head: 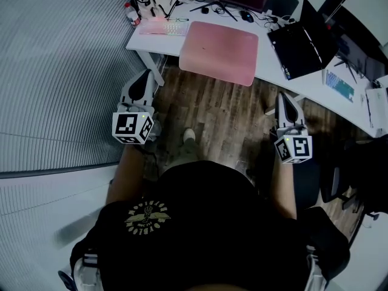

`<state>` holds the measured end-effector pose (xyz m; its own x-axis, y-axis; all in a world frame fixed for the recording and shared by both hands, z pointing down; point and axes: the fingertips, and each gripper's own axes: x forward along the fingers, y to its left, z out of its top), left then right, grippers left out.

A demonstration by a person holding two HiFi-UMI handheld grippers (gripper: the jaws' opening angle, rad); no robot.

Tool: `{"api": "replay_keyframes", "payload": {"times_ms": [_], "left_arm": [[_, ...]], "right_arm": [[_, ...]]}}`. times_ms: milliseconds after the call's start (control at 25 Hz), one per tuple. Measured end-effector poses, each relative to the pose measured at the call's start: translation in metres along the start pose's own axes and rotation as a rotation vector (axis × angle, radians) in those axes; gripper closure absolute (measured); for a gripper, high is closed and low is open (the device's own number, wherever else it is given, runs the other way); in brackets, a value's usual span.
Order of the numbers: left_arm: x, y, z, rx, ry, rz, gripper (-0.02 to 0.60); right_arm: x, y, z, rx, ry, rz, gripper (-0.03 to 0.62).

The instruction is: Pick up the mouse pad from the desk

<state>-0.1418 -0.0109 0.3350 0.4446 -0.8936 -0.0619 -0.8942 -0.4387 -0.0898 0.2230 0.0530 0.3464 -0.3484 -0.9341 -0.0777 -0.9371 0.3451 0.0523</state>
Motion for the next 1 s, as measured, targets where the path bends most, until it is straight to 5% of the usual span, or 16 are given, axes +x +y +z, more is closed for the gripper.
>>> {"api": "replay_keyframes", "payload": {"times_ms": [520,1000], "left_arm": [[0.045,0.025,-0.023,0.09,0.071,0.005,0.575],[0.089,0.036,-0.042,0.033,0.105,-0.009,0.575]], "right_arm": [[0.052,-0.002,-0.022,0.037,0.039,0.007,0.599],[0.087,-0.029,-0.036,0.046,0.065,0.005,0.599]]}}
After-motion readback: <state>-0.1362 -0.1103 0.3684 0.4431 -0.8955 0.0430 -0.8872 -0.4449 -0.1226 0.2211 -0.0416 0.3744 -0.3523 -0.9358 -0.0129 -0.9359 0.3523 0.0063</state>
